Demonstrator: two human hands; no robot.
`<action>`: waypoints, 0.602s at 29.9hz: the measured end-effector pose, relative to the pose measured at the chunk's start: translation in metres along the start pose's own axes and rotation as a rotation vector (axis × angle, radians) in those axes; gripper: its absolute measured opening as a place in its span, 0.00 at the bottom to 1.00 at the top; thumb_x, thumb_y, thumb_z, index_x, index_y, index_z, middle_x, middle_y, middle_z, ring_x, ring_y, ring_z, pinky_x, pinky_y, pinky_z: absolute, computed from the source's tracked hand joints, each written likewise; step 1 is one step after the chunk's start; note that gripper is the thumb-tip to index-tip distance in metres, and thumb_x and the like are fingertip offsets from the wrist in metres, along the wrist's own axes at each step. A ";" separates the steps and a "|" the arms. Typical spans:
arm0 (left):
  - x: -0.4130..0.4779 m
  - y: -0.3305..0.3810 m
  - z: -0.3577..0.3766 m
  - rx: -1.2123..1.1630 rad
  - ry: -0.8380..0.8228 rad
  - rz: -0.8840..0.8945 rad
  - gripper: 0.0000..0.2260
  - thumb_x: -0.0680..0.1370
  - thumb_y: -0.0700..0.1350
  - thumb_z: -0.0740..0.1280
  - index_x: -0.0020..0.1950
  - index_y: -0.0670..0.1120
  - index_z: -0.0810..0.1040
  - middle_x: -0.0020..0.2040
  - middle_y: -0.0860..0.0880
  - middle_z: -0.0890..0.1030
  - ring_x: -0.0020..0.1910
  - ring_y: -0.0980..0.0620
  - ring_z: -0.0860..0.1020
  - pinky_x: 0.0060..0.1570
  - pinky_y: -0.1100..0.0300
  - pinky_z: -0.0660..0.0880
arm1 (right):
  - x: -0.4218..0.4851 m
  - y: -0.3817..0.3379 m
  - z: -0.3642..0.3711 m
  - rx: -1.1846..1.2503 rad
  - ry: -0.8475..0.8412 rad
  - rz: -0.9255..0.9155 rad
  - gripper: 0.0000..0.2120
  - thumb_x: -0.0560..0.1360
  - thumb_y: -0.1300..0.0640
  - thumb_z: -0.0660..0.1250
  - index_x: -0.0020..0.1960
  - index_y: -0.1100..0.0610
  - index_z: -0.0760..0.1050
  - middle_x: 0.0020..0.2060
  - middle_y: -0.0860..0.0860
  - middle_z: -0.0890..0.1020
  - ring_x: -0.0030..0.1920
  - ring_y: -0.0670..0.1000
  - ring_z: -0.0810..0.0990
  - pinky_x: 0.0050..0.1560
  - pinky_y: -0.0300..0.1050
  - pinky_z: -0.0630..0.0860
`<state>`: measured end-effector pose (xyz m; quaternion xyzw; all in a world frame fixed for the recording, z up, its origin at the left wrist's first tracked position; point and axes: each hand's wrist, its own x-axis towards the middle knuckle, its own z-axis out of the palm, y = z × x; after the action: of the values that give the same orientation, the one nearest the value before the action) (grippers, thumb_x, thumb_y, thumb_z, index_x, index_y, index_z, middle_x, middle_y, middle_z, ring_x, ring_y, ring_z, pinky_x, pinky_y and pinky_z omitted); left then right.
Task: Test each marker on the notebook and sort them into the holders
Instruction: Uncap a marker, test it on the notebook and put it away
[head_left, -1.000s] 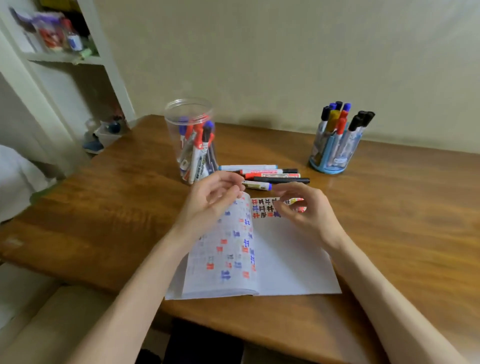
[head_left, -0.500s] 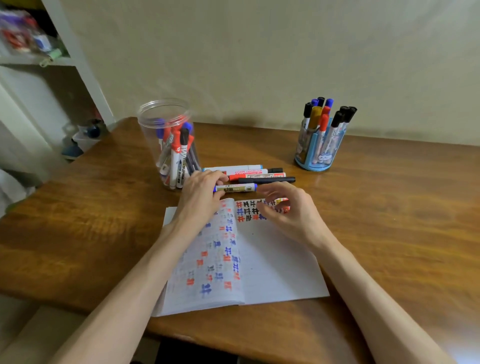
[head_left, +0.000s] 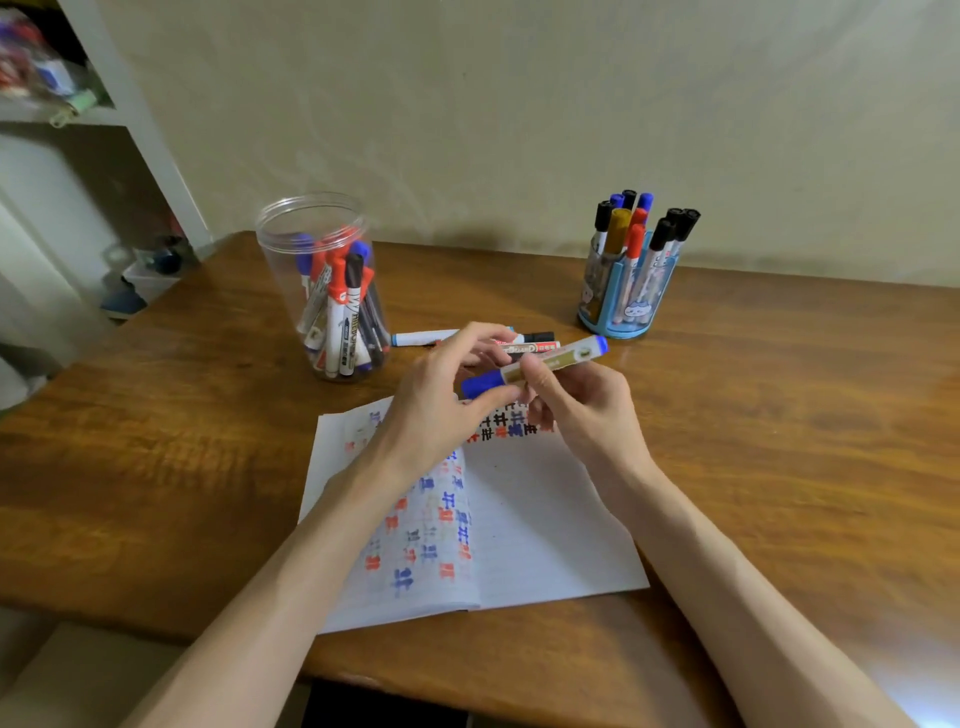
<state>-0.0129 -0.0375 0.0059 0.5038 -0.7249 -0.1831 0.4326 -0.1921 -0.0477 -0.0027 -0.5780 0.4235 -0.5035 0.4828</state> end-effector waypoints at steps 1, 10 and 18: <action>-0.001 -0.003 0.001 0.043 0.005 0.010 0.22 0.74 0.49 0.77 0.66 0.49 0.78 0.56 0.55 0.83 0.57 0.60 0.80 0.52 0.71 0.77 | 0.001 0.000 -0.001 0.024 0.035 0.020 0.14 0.82 0.49 0.71 0.44 0.58 0.83 0.33 0.53 0.83 0.34 0.49 0.78 0.38 0.44 0.75; -0.015 -0.014 -0.001 0.262 -0.118 0.071 0.12 0.85 0.50 0.60 0.62 0.46 0.78 0.52 0.51 0.83 0.50 0.52 0.80 0.47 0.49 0.79 | -0.003 -0.002 0.000 0.020 0.035 0.017 0.23 0.82 0.47 0.70 0.42 0.67 0.81 0.37 0.61 0.85 0.36 0.51 0.81 0.41 0.43 0.78; -0.016 -0.009 -0.014 -0.080 -0.252 -0.121 0.15 0.86 0.55 0.57 0.54 0.48 0.80 0.46 0.47 0.83 0.47 0.48 0.82 0.46 0.44 0.80 | -0.007 -0.014 -0.002 -0.066 -0.019 -0.076 0.19 0.84 0.51 0.67 0.39 0.61 0.80 0.35 0.59 0.84 0.35 0.51 0.81 0.39 0.39 0.77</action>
<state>0.0054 -0.0246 0.0004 0.5021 -0.7339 -0.2991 0.3461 -0.1949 -0.0384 0.0099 -0.6141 0.4131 -0.5015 0.4480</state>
